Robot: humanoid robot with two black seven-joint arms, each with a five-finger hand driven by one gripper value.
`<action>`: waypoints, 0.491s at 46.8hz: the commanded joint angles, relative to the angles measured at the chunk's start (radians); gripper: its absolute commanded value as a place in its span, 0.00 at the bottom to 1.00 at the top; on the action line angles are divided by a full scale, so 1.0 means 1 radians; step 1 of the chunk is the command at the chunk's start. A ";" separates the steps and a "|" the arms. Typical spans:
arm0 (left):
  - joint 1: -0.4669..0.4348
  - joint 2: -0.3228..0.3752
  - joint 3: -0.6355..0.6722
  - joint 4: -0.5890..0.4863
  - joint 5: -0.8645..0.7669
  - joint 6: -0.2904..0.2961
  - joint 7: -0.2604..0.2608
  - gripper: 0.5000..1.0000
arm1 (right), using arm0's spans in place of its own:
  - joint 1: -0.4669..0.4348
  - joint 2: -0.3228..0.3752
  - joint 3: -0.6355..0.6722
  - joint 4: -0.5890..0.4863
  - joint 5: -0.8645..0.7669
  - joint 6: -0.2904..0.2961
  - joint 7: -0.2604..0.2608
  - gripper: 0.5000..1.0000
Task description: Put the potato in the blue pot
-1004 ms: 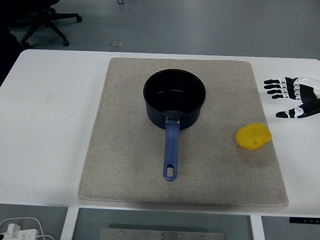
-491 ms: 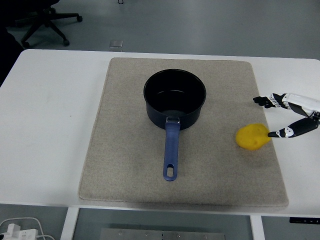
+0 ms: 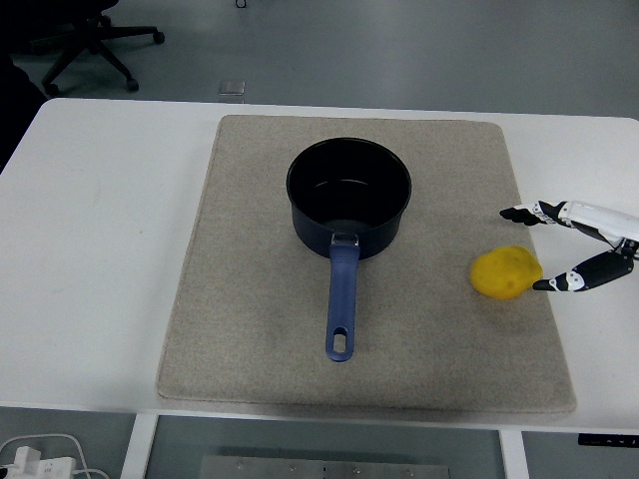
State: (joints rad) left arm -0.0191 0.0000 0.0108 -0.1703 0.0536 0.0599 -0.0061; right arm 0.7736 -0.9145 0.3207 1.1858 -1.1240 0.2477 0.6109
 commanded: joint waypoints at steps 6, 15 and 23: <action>-0.004 0.000 0.000 0.000 0.000 0.000 0.000 0.99 | -0.022 0.009 -0.011 -0.002 -0.019 -0.033 0.000 0.86; -0.004 0.000 0.000 0.000 0.000 0.000 0.000 0.99 | -0.031 0.012 -0.052 -0.002 -0.022 -0.105 0.000 0.86; -0.004 0.000 0.000 0.000 0.000 0.000 0.000 0.99 | -0.039 0.020 -0.054 -0.002 -0.022 -0.113 0.000 0.86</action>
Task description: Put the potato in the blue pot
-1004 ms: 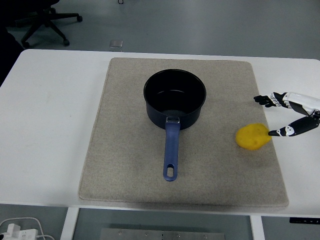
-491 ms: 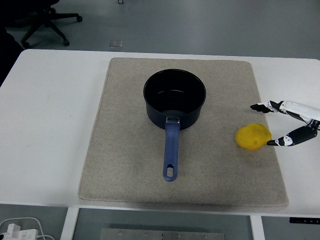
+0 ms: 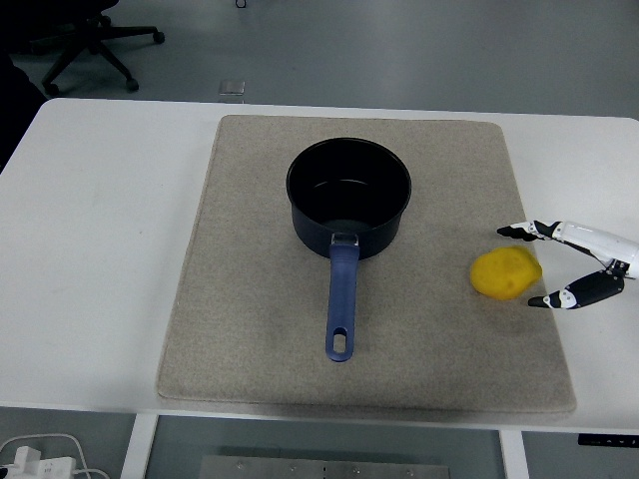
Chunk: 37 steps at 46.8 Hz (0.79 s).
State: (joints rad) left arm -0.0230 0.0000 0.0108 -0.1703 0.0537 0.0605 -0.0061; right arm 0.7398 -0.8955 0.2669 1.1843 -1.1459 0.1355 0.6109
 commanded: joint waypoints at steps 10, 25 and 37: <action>0.000 0.000 0.000 0.002 0.000 -0.001 0.000 0.99 | -0.013 0.015 -0.001 0.000 -0.005 -0.002 0.000 0.85; 0.000 0.000 0.000 0.002 -0.002 -0.001 0.000 0.99 | -0.011 0.027 0.000 0.000 -0.005 -0.019 0.000 0.74; 0.000 0.000 0.000 0.002 -0.002 0.001 0.000 0.99 | -0.013 0.049 0.002 0.000 -0.005 -0.027 0.000 0.62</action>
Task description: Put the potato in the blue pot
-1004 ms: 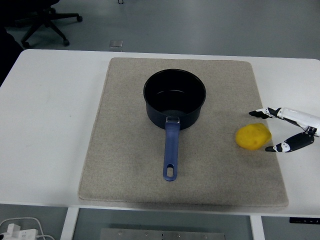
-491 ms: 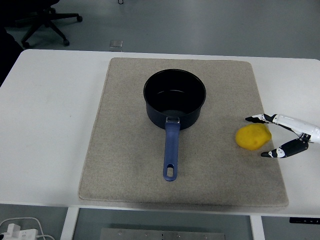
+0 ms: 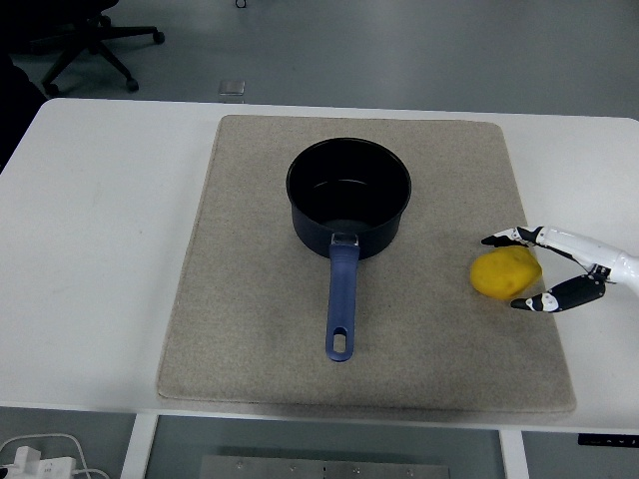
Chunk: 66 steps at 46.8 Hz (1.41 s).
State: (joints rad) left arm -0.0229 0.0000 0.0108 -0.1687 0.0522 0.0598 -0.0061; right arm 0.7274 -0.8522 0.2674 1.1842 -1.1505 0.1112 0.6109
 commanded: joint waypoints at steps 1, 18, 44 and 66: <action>0.000 0.000 -0.002 0.000 0.000 0.000 0.000 0.99 | 0.000 0.007 0.001 0.000 0.000 -0.005 0.000 0.60; 0.000 0.000 -0.002 0.000 0.000 0.000 0.000 0.99 | -0.005 0.016 -0.004 0.000 0.000 -0.044 0.000 0.28; 0.000 0.000 -0.002 0.000 0.000 0.000 0.000 0.99 | 0.004 0.015 0.003 -0.001 0.006 -0.056 0.000 0.00; 0.000 0.000 0.000 -0.002 0.002 0.000 0.000 0.99 | 0.127 0.015 0.018 0.000 0.110 -0.016 0.000 0.00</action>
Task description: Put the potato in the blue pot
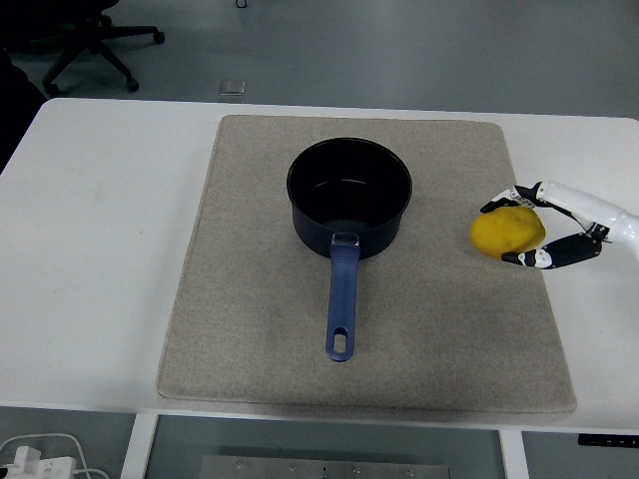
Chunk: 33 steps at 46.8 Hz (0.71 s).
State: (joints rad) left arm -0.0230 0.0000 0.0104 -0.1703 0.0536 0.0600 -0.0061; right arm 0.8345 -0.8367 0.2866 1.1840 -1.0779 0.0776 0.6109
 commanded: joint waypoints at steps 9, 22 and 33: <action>0.000 0.000 0.000 -0.002 0.002 0.000 0.000 0.99 | 0.081 0.002 0.000 0.003 0.073 0.050 0.000 0.00; -0.008 0.000 -0.001 -0.002 0.000 0.000 0.000 0.99 | 0.164 0.080 -0.003 0.014 0.073 0.062 -0.040 0.00; -0.008 0.000 -0.003 -0.002 0.000 0.000 0.000 0.99 | 0.225 0.162 -0.007 0.014 0.072 0.060 -0.092 0.00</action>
State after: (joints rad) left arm -0.0304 0.0000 0.0092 -0.1717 0.0539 0.0597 -0.0060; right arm 1.0450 -0.6953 0.2809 1.1982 -1.0053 0.1395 0.5337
